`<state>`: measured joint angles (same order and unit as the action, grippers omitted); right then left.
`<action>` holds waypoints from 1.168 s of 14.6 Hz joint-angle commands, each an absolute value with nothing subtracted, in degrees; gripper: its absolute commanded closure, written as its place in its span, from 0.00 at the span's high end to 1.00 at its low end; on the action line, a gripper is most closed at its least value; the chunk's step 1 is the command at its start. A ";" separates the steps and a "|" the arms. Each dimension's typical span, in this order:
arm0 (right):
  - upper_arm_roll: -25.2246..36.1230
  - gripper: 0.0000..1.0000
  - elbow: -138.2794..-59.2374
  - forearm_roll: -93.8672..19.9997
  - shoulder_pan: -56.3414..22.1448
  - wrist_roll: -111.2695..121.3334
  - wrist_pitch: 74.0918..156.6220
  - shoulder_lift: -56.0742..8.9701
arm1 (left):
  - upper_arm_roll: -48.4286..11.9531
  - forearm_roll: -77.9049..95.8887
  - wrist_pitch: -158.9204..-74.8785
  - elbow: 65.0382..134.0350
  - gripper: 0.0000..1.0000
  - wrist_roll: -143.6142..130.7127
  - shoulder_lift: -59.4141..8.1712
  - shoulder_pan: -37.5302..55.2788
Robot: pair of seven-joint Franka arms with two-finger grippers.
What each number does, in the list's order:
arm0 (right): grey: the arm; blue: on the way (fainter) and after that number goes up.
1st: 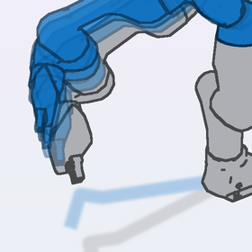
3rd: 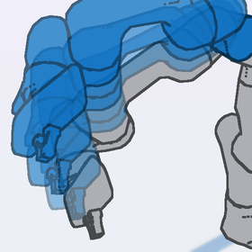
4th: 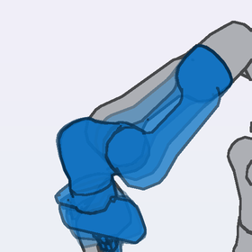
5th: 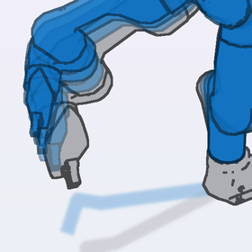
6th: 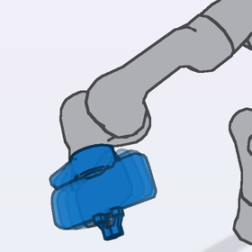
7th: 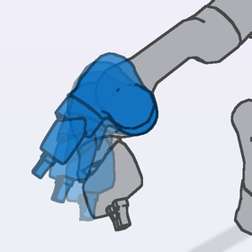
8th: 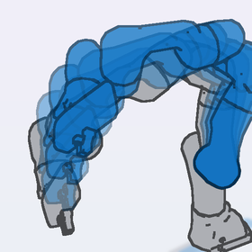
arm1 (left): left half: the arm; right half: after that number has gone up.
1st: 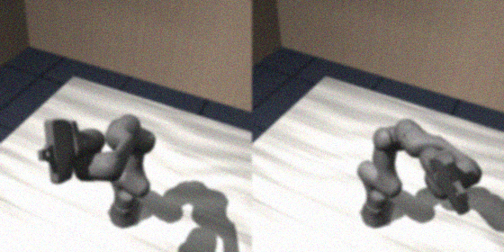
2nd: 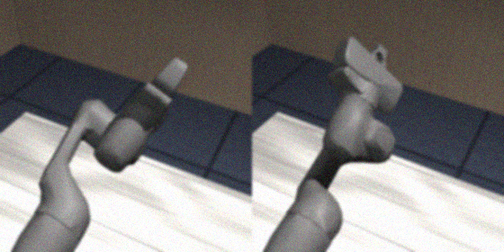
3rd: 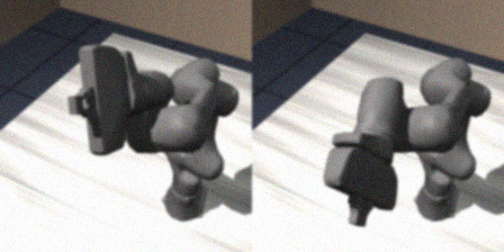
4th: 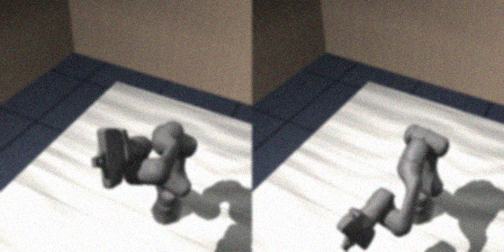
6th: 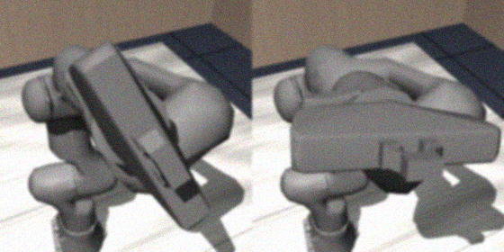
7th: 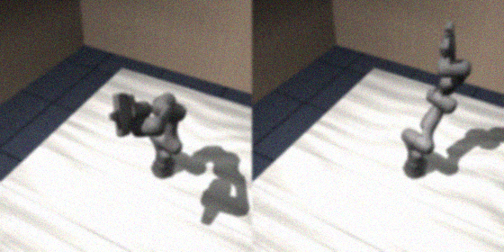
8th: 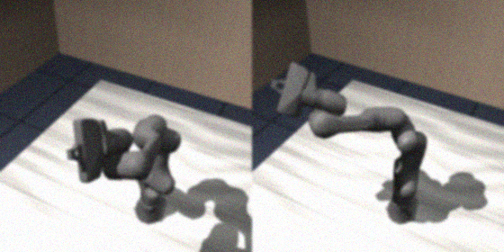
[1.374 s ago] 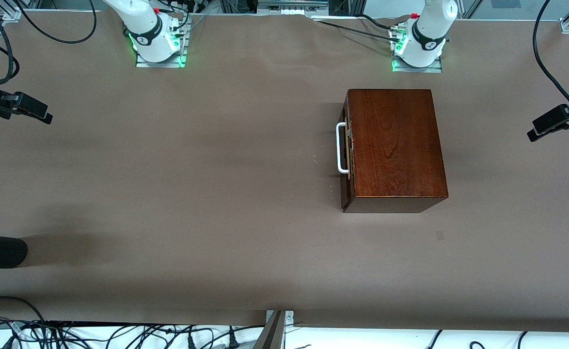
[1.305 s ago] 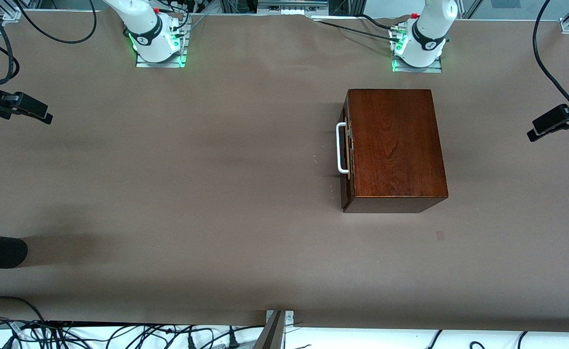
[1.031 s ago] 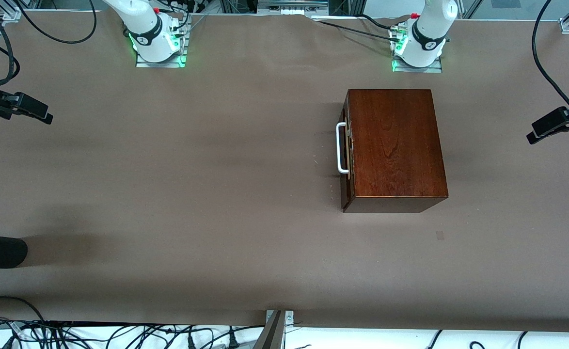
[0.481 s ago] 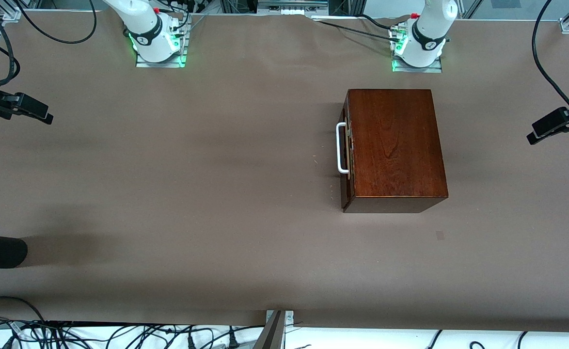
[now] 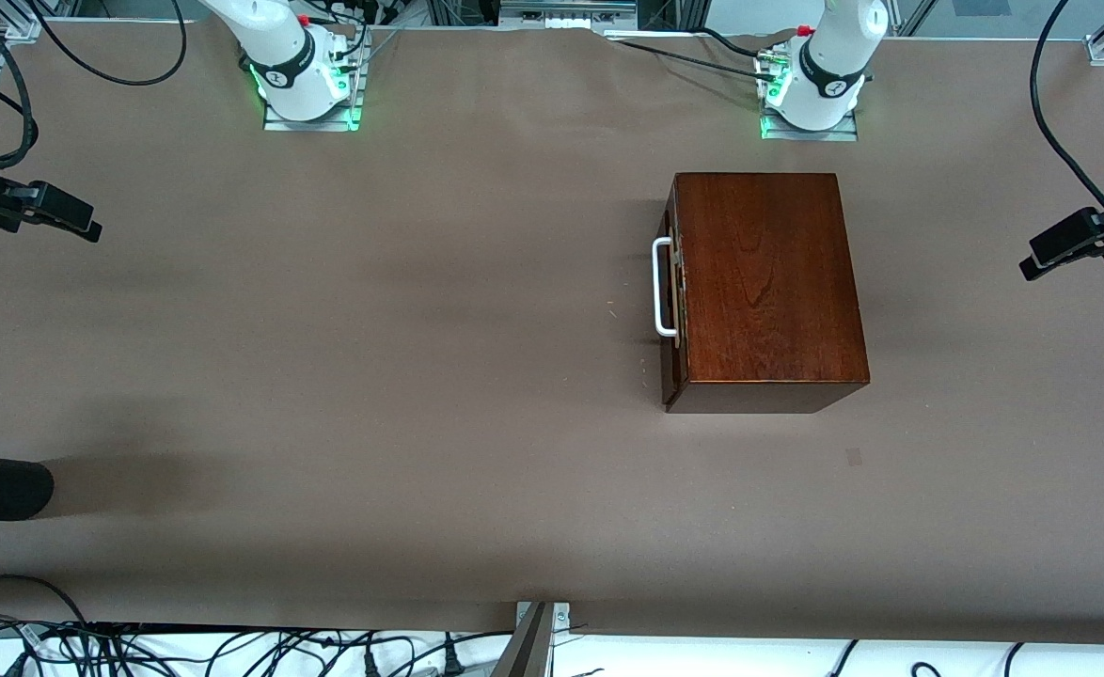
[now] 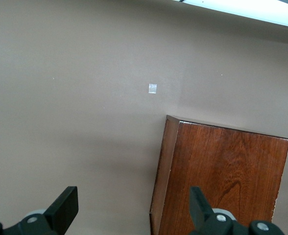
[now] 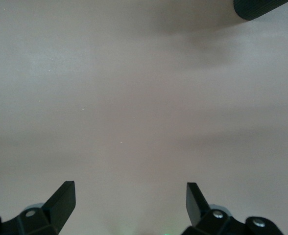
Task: Open drawer, take yellow block, close drawer
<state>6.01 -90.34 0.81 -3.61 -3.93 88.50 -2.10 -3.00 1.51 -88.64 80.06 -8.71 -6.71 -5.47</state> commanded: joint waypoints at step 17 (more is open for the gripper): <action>5.89 1.00 -90.26 1.58 -3.87 -4.48 89.03 -2.64 | -3.08 2.37 -89.65 80.68 1.00 -7.82 -6.33 -5.89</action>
